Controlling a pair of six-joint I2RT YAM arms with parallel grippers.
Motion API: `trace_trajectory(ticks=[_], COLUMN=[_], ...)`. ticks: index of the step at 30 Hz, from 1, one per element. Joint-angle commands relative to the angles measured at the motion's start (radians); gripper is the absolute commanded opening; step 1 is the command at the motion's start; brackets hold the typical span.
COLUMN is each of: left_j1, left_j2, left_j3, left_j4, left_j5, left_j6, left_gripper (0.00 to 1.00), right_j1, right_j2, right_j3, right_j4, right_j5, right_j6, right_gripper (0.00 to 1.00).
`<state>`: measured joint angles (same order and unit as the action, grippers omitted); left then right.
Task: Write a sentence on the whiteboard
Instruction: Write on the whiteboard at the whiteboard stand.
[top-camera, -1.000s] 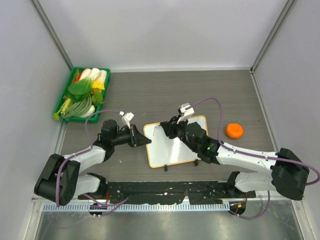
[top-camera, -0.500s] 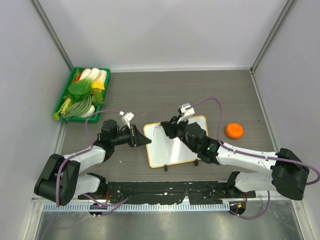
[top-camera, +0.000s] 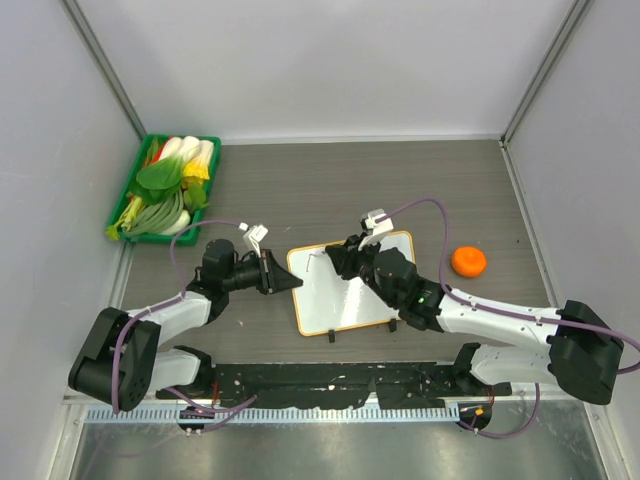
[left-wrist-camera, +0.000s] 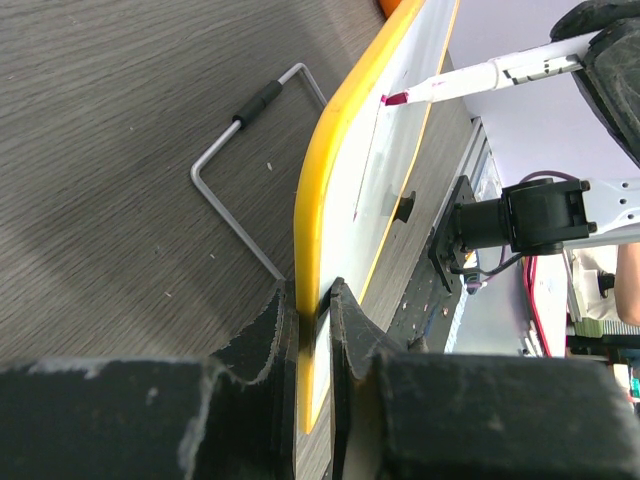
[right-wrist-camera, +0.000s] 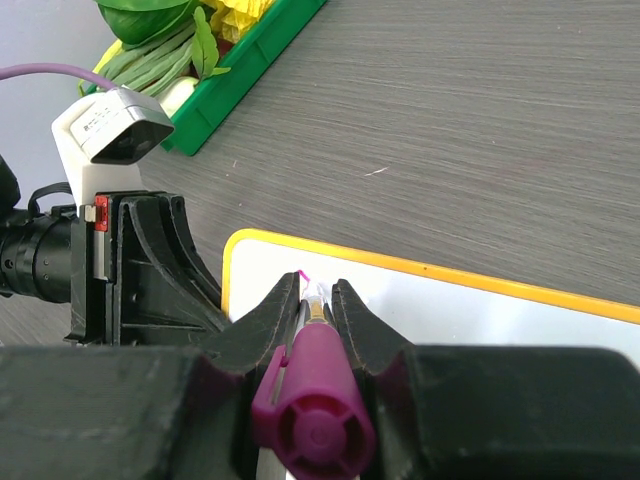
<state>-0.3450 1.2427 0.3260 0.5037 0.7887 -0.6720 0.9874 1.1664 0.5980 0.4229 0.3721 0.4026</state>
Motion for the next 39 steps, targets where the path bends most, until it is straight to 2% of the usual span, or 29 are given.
trace_trajectory(ticks=[1, 15, 21, 26, 39], left_j1=[0.0, 0.0, -0.002, 0.0, 0.0], left_j2=[0.023, 0.021, 0.021, 0.024, 0.029], left_j3=[0.004, 0.004, 0.004, 0.005, 0.005], left_j4=[-0.063, -0.065, -0.064, -0.063, -0.06], left_j5=[-0.085, -0.085, -0.085, -0.083, -0.083], left_j6=[0.069, 0.068, 0.069, 0.069, 0.068], left_gripper=[0.0, 0.0, 0.0, 0.0, 0.0], right_j1=[0.0, -0.001, 0.0, 0.0, -0.001], right_j2=[-0.01, 0.044, -0.072, -0.103, -0.036], right_j3=[-0.003, 0.022, -0.02, -0.018, 0.016], right_j4=[-0.023, 0.023, 0.039, 0.014, -0.053], right_j5=[-0.005, -0.062, -0.045, -0.052, -0.035], right_j6=[-0.01, 0.036, 0.054, 0.056, 0.048], right_gripper=[0.01, 0.01, 0.01, 0.01, 0.01])
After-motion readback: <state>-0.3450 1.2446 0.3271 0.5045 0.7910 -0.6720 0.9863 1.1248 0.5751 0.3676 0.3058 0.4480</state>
